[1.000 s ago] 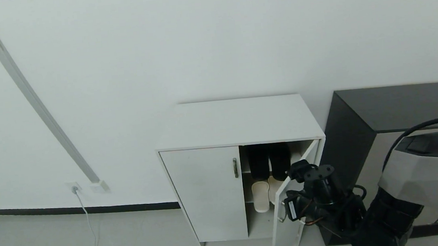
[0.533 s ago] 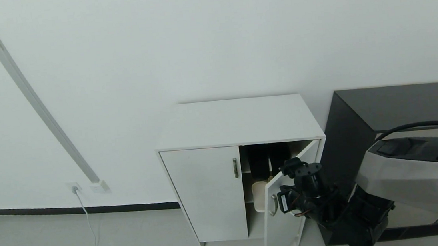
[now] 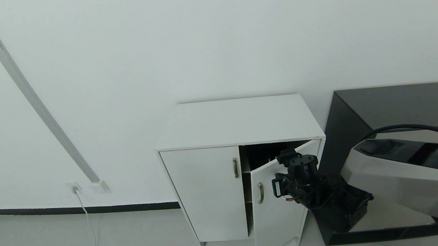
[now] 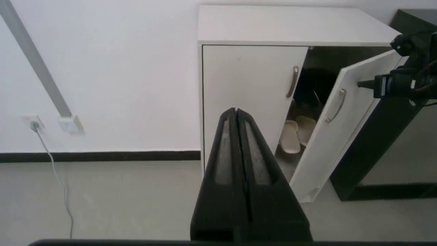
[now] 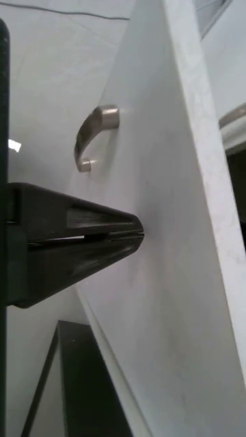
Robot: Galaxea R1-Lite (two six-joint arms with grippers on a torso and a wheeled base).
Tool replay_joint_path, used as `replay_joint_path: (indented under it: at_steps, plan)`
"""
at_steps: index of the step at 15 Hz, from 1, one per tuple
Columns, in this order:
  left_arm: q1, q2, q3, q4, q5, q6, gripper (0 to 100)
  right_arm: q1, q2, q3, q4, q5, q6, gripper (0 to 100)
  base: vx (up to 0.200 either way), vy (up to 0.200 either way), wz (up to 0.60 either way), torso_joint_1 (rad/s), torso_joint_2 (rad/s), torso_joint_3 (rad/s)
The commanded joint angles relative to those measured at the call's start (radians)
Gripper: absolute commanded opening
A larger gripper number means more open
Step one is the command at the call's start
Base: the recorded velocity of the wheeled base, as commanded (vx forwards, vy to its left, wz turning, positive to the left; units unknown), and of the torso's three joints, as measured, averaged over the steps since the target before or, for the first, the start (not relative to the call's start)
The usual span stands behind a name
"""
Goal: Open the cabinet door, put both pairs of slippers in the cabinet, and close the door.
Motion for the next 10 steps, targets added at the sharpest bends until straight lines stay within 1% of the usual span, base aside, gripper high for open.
replay_joint_path:
  at_steps: [1,6,10]
  plan:
    - [0.000,0.001,0.000,0.000,0.000,0.000,0,-0.007,0.047,-0.068,0.003,-0.001,-0.001,0,0.000,0.000,0.00,0.000,0.00,0.000]
    - [0.000,0.001,0.000,0.000,0.000,0.000,0,-0.024,0.087,-0.217,0.083,-0.002,-0.001,0,0.000,0.000,0.00,0.000,0.00,0.000]
    - [0.000,0.001,0.000,0.000,0.000,0.000,0,-0.032,0.116,-0.306,0.141,-0.002,-0.001,0,0.000,0.000,0.00,0.000,0.00,0.000]
